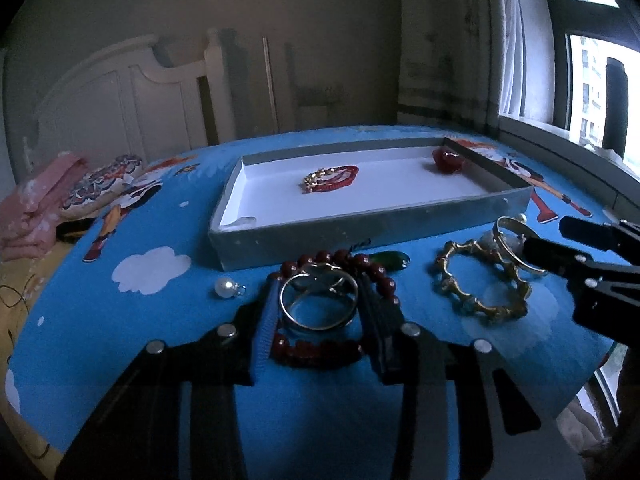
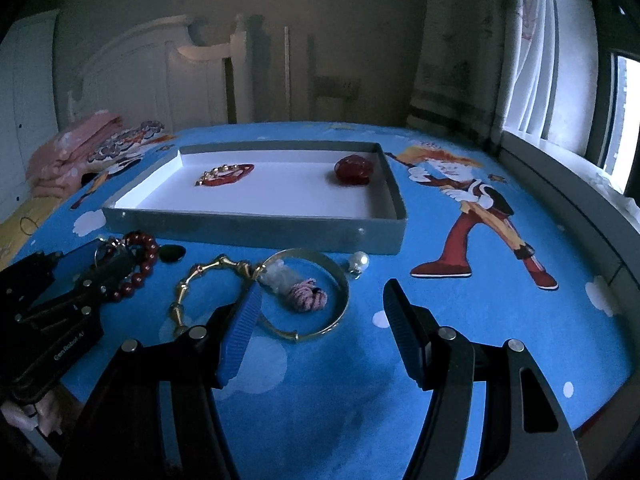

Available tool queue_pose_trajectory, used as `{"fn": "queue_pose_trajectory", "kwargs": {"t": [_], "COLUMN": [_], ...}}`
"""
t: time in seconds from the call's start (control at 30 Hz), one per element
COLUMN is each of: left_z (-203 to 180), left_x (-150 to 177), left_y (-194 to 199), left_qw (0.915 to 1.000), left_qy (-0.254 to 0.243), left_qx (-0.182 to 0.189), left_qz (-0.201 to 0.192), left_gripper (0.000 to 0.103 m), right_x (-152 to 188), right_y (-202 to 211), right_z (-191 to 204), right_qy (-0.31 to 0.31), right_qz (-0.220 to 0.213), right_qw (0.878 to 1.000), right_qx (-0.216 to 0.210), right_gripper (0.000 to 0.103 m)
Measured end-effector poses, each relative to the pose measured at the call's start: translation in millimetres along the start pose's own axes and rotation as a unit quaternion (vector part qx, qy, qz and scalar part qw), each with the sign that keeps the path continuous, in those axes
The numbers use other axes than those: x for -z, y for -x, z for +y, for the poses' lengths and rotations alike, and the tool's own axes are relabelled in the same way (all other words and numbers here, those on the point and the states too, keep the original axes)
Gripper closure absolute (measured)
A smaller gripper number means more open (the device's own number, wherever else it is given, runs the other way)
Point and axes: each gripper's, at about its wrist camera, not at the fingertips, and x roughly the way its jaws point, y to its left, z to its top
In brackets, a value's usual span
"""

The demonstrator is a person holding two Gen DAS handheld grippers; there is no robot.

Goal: Organize jewelry
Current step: 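Withdraw both open tools from the tray back toward the remaining jewelry, then grasp the gold ring with the left tool while the right grasps the silver bangle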

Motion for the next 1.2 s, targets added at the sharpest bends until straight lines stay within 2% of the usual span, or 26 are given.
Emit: {"fn": "queue_pose_trajectory", "kwargs": {"t": [0.17, 0.33, 0.5, 0.7, 0.9, 0.97, 1.03, 1.2], "left_z": [4.0, 4.0, 6.6, 10.7, 14.4, 16.5, 17.9, 16.5], "left_x": [-1.0, -4.0, -4.9, -2.9, -1.3, -0.9, -0.7, -1.2], "left_y": [11.0, 23.0, 30.6, 30.5, 29.3, 28.5, 28.1, 30.0], "left_qw": [0.9998, 0.9991, 0.9985, 0.9987, 0.9988, 0.9988, 0.9988, 0.9986], "left_qy": [0.003, -0.002, 0.0, 0.008, 0.015, 0.019, 0.021, 0.018], "left_qx": [-0.004, -0.012, -0.015, -0.013, -0.012, -0.012, -0.012, -0.013], "left_qz": [-0.021, -0.042, -0.053, -0.049, -0.046, -0.043, -0.043, -0.048], "left_gripper": [0.065, 0.065, 0.065, 0.065, 0.065, 0.065, 0.065, 0.065], "right_x": [0.9, 0.0, -1.7, -7.4, -4.9, -2.3, -2.8, -4.1], "right_y": [2.5, -2.1, -4.8, -10.7, -22.5, -23.2, -20.4, -1.0], "right_z": [12.0, 26.2, 30.2, 32.1, 40.3, 40.7, 38.7, 35.0], "right_qy": [0.02, 0.046, 0.053, 0.057, 0.068, 0.073, 0.064, 0.064], "right_qz": [-0.005, 0.0, 0.0, 0.008, 0.025, 0.018, 0.015, -0.017], "right_qw": [1.0, 0.998, 0.998, 0.998, 0.997, 0.997, 0.997, 0.997], "right_qx": [-0.019, -0.031, -0.03, -0.034, -0.03, -0.025, -0.032, -0.034], "right_gripper": [0.043, 0.059, 0.068, 0.09, 0.091, 0.091, 0.098, 0.098]}}
